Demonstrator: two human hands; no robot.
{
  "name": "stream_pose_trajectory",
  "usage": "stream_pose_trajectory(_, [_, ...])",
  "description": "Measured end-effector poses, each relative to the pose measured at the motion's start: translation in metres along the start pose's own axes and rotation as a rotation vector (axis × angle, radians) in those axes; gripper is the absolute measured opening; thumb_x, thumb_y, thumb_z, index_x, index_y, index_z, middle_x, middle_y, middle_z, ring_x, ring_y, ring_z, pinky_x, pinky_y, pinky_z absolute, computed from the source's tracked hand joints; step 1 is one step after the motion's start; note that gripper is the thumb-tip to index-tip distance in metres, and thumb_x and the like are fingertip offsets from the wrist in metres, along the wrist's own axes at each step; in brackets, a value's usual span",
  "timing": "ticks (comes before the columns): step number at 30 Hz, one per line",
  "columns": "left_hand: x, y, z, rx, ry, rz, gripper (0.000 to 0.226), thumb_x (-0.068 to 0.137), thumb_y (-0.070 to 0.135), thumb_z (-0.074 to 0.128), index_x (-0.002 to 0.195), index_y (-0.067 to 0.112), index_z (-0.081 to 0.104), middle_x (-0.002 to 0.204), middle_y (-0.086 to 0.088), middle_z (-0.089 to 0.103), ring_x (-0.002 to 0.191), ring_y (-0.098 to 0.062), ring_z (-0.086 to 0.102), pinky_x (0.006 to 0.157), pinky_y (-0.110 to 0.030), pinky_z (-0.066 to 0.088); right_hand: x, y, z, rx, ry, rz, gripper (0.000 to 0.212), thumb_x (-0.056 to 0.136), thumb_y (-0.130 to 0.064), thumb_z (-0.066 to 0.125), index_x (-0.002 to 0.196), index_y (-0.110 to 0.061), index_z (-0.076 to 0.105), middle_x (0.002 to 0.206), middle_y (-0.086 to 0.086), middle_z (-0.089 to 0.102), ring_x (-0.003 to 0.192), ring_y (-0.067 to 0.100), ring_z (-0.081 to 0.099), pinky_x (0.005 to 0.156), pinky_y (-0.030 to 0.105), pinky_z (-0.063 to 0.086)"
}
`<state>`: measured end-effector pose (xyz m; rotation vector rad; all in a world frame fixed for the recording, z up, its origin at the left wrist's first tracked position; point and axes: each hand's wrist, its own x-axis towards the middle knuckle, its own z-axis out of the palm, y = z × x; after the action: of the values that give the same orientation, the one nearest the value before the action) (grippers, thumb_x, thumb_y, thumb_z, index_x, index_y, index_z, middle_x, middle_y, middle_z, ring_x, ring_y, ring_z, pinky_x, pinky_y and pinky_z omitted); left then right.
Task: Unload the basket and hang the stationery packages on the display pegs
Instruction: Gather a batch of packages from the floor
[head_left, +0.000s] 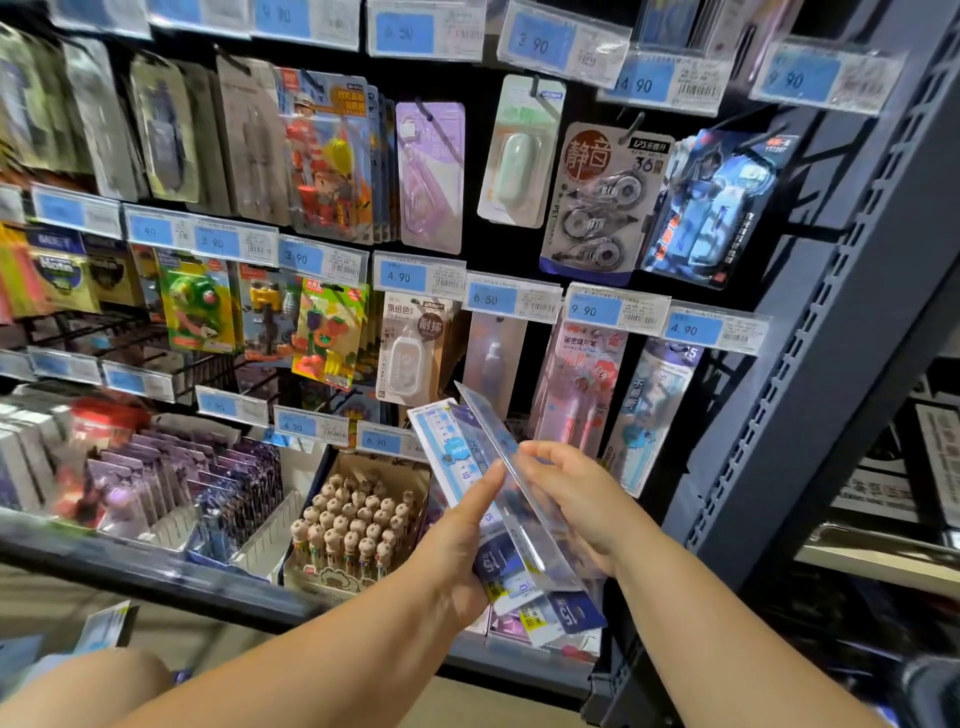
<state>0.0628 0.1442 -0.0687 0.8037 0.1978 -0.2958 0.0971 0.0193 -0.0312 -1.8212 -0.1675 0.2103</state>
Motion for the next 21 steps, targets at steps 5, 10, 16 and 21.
stream_pose_trajectory(5, [-0.005,0.000,0.003,-0.014,0.018,-0.007,0.022,0.086,0.019,0.065,0.106,0.011,0.066,0.088,-0.022,0.074,0.067,-0.034,0.072,0.065,-0.046,0.060,0.002,0.001,-0.003,0.073,-0.070,0.013,0.041,0.090,-0.008,0.065,0.129,-0.013,0.054,0.107,0.011,0.070,0.091,0.021,0.071,0.081,0.037,0.058])
stream_pose_trajectory(10, [-0.006,0.001,0.001,0.002,0.010,-0.030,0.029,0.084,0.015,0.062,0.112,0.007,0.065,0.090,-0.021,0.074,0.072,-0.033,0.072,0.069,-0.043,0.058,0.004,0.000,-0.013,0.140,-0.150,0.039,0.044,0.074,-0.007,0.070,0.117,-0.014,0.062,0.106,0.017,0.072,0.086,0.032,0.069,0.084,0.051,0.054])
stream_pose_trajectory(16, [-0.004,0.003,-0.005,-0.004,0.008,-0.002,0.027,0.089,0.017,0.059,0.115,0.011,0.063,0.097,-0.022,0.074,0.086,-0.037,0.070,0.088,-0.054,0.052,0.005,0.005,-0.027,0.142,-0.136,0.047,0.049,0.078,-0.018,0.070,0.125,-0.020,0.060,0.110,0.016,0.072,0.099,0.040,0.068,0.093,0.063,0.049])
stream_pose_trajectory(21, [-0.003,0.007,-0.009,0.023,-0.038,0.087,0.025,0.089,0.023,0.060,0.112,0.015,0.065,0.103,-0.021,0.073,0.085,-0.036,0.073,0.083,-0.052,0.054,0.003,0.006,-0.027,0.024,-0.151,0.021,0.037,0.096,-0.012,0.058,0.127,-0.034,0.057,0.113,0.004,0.072,0.097,0.030,0.071,0.090,0.053,0.054])
